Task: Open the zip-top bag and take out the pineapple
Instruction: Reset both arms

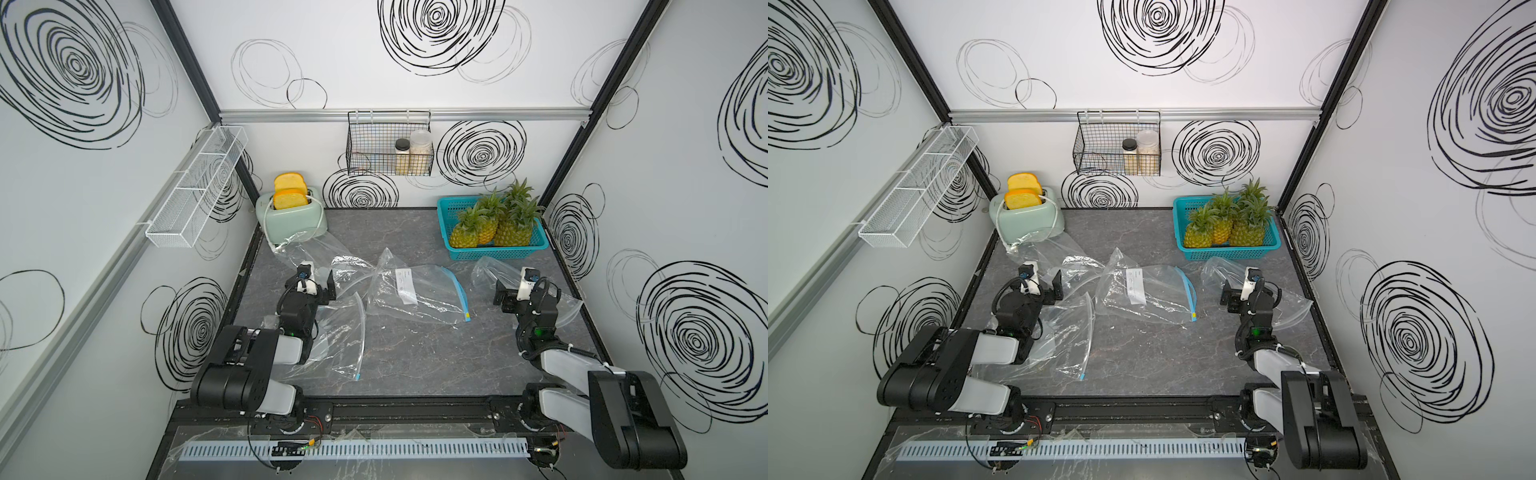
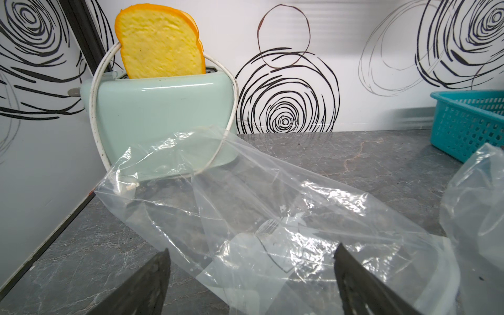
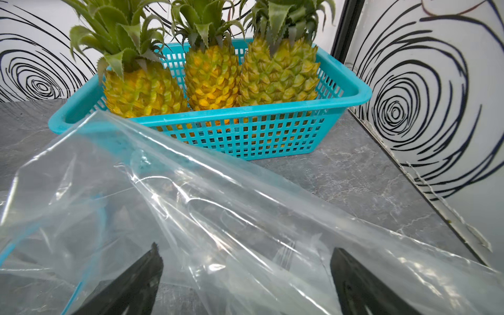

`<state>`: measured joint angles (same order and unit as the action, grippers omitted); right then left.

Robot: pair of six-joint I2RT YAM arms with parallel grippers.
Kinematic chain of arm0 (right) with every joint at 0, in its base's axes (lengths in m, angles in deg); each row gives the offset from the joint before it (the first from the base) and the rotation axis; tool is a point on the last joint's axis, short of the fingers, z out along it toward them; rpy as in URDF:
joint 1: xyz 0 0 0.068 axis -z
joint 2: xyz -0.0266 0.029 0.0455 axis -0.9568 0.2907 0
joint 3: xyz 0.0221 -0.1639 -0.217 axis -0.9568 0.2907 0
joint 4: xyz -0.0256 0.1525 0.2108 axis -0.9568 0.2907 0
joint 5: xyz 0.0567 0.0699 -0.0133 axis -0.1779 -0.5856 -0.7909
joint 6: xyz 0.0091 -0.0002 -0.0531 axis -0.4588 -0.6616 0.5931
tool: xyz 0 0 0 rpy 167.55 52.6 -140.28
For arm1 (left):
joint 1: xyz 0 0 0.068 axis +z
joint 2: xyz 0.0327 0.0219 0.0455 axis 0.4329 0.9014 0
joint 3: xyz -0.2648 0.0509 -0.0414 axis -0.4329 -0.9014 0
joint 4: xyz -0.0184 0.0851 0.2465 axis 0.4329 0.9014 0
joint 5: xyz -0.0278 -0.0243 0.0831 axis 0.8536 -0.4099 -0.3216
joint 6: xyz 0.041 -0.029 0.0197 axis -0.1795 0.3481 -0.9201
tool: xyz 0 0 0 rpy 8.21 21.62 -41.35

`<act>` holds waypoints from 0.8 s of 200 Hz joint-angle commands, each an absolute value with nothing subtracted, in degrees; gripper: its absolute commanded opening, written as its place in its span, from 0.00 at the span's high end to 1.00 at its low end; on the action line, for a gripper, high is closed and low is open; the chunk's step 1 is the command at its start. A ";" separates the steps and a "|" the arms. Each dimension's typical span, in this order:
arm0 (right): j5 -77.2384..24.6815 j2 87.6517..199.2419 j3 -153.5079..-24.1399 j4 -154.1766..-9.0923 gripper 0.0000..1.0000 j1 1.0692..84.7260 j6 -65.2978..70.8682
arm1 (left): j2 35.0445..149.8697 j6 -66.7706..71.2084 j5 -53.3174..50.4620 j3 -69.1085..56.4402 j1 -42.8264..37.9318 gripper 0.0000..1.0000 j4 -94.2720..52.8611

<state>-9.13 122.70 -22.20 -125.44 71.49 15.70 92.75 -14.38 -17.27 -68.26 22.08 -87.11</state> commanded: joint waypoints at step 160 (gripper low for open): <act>-17.90 139.59 -23.69 -149.70 0.02 75.21 17.26 | 92.88 -15.00 -16.60 -67.13 22.75 0.04 -89.65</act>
<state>-15.58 138.48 -21.24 -148.10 74.86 16.81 92.75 -14.38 -17.27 -68.26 22.08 -87.11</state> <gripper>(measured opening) 0.980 0.964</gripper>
